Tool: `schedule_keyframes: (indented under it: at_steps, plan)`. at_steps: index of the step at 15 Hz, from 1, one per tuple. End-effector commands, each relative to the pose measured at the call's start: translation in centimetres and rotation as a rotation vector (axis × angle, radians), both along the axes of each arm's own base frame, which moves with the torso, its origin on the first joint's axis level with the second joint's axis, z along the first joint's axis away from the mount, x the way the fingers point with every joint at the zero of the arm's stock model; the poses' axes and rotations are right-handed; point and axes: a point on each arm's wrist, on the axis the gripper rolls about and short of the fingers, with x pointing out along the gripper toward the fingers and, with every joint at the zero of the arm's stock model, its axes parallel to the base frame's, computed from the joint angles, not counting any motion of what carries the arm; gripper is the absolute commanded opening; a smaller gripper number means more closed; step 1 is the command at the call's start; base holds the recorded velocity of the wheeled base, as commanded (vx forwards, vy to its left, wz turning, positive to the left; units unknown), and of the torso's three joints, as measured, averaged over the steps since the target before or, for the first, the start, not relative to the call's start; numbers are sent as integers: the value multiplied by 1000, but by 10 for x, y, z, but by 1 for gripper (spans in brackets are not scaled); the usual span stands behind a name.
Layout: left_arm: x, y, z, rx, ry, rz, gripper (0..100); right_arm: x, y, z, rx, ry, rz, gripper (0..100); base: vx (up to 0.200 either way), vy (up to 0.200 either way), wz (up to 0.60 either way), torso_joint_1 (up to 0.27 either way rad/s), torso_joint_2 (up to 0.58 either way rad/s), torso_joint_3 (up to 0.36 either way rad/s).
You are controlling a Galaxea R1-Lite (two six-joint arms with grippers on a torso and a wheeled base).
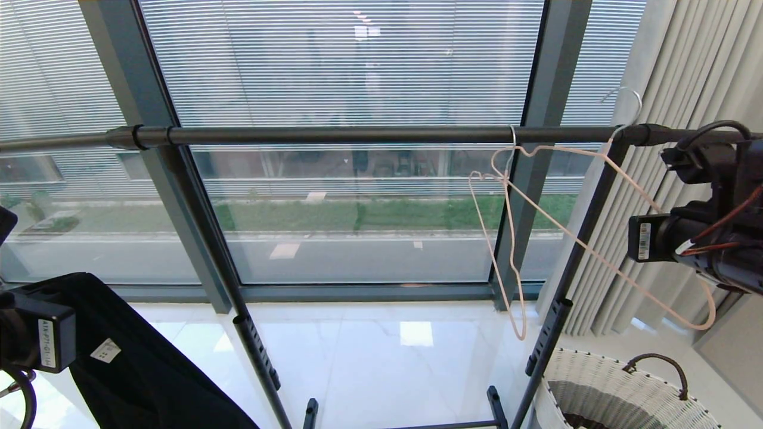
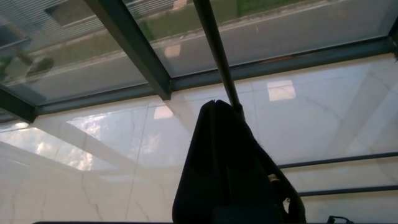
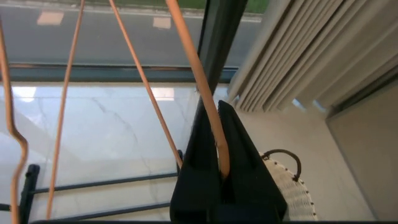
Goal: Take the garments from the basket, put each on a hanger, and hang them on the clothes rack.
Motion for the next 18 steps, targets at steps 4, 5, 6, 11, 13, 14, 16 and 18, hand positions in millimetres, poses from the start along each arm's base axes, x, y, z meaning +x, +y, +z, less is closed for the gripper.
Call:
schedule_keyframes:
  at_steps: [4,5,6,11,13,14,16,18]
  plan:
    - [1,0,0,1,3,1,0,-42,-20,-9,-6,-6,3,0,-200,0,0,4,2,4]
    - [1,0,0,1,3,1,0,-49,-23,-10,-9,-10,4,0,-200,0,0,-12,2,7]
    - [1,0,0,1,3,1,0,-57,-27,-12,-22,-12,9,0,-200,0,0,-17,12,2]
    - [1,0,0,3,4,-1,0,-82,-38,-20,-78,-25,33,0,-200,0,0,0,0,4]
    - [1,0,-1,29,7,-10,0,-86,-39,-18,-76,-41,40,0,-200,0,0,2,-2,5]
    - [1,0,-1,34,7,-14,0,-89,-38,-16,-75,-51,56,0,0,0,0,0,0,0]
    - [1,-2,-1,30,8,-27,0,-95,-32,-14,-72,-69,124,0,0,0,0,0,0,0]
    - [2,-13,5,13,-14,-121,0,-102,-17,-14,-66,-68,256,0,0,0,0,0,0,0]
